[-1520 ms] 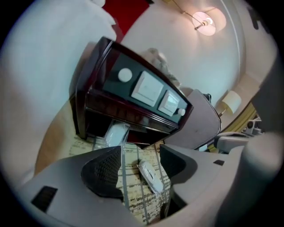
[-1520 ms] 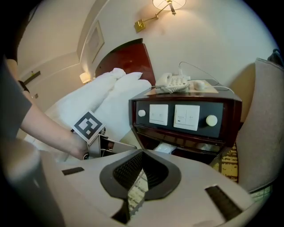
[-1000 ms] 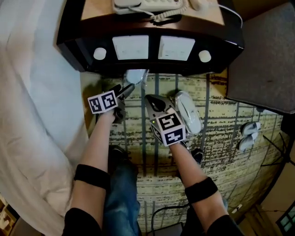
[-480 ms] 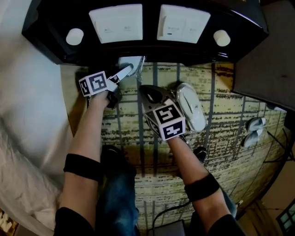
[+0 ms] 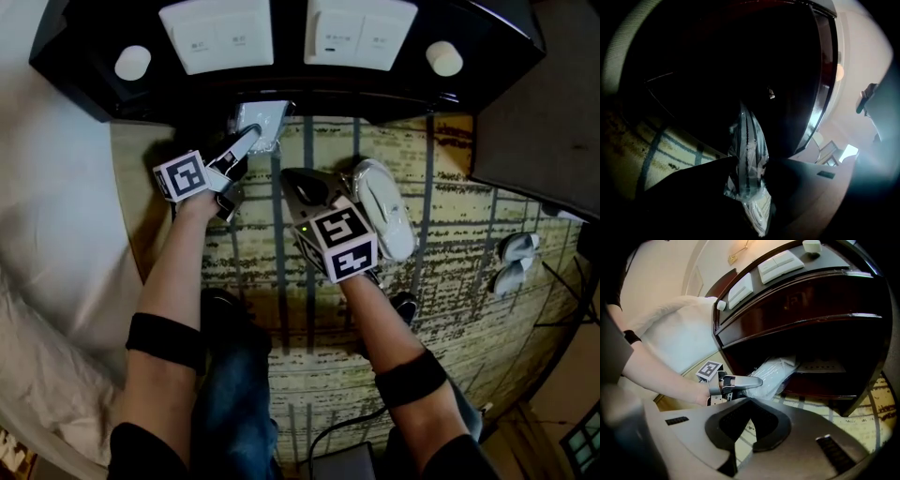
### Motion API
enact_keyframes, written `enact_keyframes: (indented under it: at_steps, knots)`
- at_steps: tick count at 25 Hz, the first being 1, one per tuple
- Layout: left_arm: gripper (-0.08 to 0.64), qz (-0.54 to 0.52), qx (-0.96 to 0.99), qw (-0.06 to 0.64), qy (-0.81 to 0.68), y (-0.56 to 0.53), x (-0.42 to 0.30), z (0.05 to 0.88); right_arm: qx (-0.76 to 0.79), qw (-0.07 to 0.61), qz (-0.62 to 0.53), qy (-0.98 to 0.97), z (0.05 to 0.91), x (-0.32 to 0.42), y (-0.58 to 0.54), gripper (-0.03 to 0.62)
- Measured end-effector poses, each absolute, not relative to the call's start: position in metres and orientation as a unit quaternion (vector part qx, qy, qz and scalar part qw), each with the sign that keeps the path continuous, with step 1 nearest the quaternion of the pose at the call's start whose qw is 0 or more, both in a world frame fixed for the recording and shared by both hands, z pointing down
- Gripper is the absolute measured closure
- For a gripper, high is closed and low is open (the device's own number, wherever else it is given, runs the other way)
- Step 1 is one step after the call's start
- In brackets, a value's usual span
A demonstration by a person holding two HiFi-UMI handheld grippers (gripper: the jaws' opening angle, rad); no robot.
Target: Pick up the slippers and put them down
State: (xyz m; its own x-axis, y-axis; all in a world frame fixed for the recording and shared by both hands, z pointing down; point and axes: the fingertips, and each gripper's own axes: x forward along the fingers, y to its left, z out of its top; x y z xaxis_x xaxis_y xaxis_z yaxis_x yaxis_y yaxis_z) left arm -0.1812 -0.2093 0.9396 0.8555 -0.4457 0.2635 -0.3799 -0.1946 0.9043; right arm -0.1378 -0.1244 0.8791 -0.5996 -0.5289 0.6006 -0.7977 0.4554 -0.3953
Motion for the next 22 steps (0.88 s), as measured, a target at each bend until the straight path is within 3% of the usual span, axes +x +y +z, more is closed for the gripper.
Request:
enact_keyframes:
  at_steps: [22]
  knots:
    - [0.456,-0.100,0.684,0.634,-0.346,0.012,-0.165,0.864,0.381,0.236,0.353,-0.821,0.792,-0.066,-0.025,0.591]
